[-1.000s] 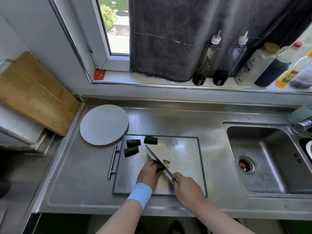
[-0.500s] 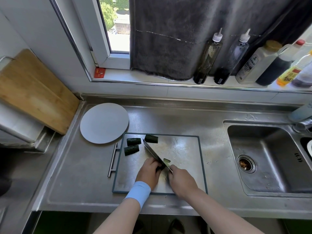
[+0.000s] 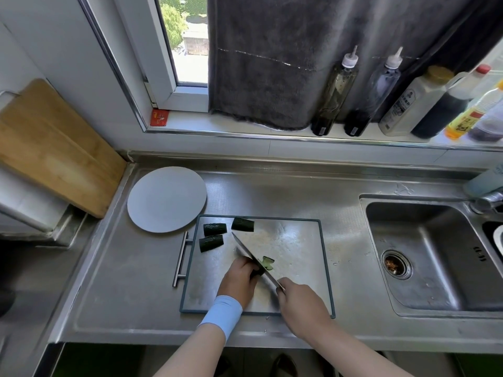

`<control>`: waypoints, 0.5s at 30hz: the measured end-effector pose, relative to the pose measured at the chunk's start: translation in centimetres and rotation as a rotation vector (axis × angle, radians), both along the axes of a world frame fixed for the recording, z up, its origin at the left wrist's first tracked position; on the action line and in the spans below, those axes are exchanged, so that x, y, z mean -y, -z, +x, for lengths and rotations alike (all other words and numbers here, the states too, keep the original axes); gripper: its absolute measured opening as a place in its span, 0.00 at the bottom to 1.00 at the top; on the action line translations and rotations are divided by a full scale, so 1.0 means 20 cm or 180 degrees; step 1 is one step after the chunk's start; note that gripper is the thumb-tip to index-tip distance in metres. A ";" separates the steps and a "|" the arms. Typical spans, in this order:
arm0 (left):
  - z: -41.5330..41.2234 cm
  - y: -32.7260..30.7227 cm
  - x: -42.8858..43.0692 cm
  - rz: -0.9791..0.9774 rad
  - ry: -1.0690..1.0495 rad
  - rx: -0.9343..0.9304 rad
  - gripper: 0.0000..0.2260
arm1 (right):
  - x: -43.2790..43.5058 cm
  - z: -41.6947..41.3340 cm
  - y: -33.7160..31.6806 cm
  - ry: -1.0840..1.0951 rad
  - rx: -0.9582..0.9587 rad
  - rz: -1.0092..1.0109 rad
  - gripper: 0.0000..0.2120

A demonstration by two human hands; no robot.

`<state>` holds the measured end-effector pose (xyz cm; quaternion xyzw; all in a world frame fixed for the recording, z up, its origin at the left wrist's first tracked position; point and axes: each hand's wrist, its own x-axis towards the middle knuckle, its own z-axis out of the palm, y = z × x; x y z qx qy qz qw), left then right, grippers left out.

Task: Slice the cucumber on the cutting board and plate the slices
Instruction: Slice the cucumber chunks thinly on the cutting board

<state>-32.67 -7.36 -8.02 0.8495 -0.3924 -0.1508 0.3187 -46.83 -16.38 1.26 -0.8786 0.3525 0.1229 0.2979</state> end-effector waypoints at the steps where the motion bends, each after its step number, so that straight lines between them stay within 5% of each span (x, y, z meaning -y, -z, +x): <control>1: 0.00 0.00 0.00 0.0009 -0.0010 -0.0010 0.07 | 0.00 0.00 0.00 0.0017 0.0001 0.0019 0.10; 15: 0.01 0.04 0.00 -0.0026 0.0092 0.0164 0.05 | 0.02 0.11 0.05 0.0117 -0.0081 0.0179 0.10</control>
